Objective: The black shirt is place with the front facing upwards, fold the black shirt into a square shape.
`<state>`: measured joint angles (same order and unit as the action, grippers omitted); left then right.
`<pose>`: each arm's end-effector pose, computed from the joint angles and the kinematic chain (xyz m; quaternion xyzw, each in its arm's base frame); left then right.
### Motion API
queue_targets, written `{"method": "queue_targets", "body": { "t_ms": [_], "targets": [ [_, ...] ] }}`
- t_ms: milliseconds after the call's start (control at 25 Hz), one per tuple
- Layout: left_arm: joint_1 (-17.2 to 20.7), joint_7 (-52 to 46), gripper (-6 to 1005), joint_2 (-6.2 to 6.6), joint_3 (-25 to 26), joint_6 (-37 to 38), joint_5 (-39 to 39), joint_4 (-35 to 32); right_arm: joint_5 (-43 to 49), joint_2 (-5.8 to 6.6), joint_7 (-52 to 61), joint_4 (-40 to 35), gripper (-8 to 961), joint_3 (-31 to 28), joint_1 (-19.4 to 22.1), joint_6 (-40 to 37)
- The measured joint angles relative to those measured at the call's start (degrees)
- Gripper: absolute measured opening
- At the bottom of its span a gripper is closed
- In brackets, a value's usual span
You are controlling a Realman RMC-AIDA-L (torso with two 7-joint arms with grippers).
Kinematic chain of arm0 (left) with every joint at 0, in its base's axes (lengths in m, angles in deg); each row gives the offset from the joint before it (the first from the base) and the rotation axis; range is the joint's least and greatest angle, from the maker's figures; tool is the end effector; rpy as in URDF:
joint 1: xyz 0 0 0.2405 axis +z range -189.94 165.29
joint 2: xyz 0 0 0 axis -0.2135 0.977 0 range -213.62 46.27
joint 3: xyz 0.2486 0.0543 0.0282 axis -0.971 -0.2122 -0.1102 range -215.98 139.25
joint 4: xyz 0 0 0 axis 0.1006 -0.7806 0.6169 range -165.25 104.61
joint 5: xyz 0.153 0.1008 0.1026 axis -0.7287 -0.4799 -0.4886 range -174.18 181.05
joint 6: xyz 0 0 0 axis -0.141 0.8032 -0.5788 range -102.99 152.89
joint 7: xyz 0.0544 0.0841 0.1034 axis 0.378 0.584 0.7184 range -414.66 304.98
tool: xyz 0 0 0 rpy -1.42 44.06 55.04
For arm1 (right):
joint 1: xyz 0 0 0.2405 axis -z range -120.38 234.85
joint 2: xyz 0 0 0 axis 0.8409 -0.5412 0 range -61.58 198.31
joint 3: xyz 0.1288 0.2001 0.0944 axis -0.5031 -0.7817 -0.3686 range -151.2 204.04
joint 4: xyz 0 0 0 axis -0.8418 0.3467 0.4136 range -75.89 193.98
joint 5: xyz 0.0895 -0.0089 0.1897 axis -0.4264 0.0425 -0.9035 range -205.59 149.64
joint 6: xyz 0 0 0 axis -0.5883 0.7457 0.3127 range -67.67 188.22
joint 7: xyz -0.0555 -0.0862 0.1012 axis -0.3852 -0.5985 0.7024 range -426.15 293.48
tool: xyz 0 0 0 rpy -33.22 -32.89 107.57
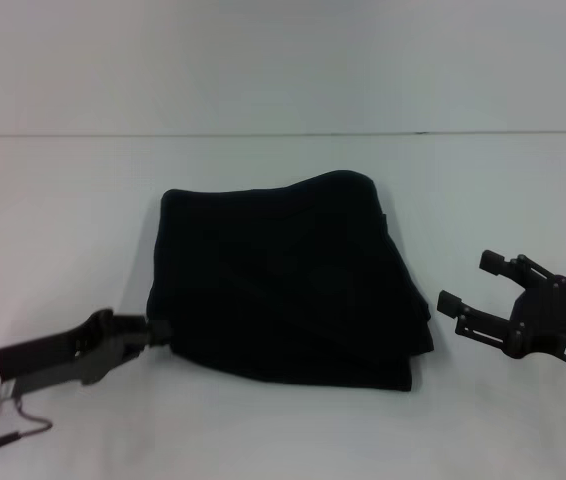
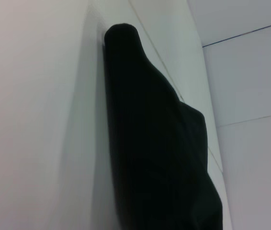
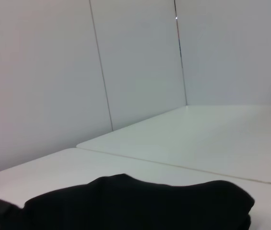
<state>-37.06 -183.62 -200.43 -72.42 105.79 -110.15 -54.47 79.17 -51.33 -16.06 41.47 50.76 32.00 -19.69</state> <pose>-0.3285 0.2968 -0.0140 -0.6379 -0.7054 -0.3032 0.0596 0.3167 0.3000 -0.0275 -0.8769 0.2257 0.3006 0.2995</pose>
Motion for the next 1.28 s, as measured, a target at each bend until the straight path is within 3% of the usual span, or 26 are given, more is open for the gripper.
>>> {"method": "queue_targets", "body": {
  "t_ms": [240, 1120, 1280],
  "targets": [
    [2.7, 0.7, 79, 0.01, 0.2, 1.5, -0.1, 0.3, 0.0, -0.07, 0.0, 0.0, 946, 0.0, -1.0, 0.0],
    [5.3, 6.8, 197, 0.37, 0.8, 3.4, -0.3, -0.2, 0.0, -0.09, 0.0, 0.0, 946, -0.6, -1.0, 0.6],
    [5.9, 9.2, 342, 0.61, 0.8, 6.4, -0.2, -3.4, 0.0, -0.09, 0.0, 0.0, 946, -0.6, -0.9, 0.0]
  ]
}}
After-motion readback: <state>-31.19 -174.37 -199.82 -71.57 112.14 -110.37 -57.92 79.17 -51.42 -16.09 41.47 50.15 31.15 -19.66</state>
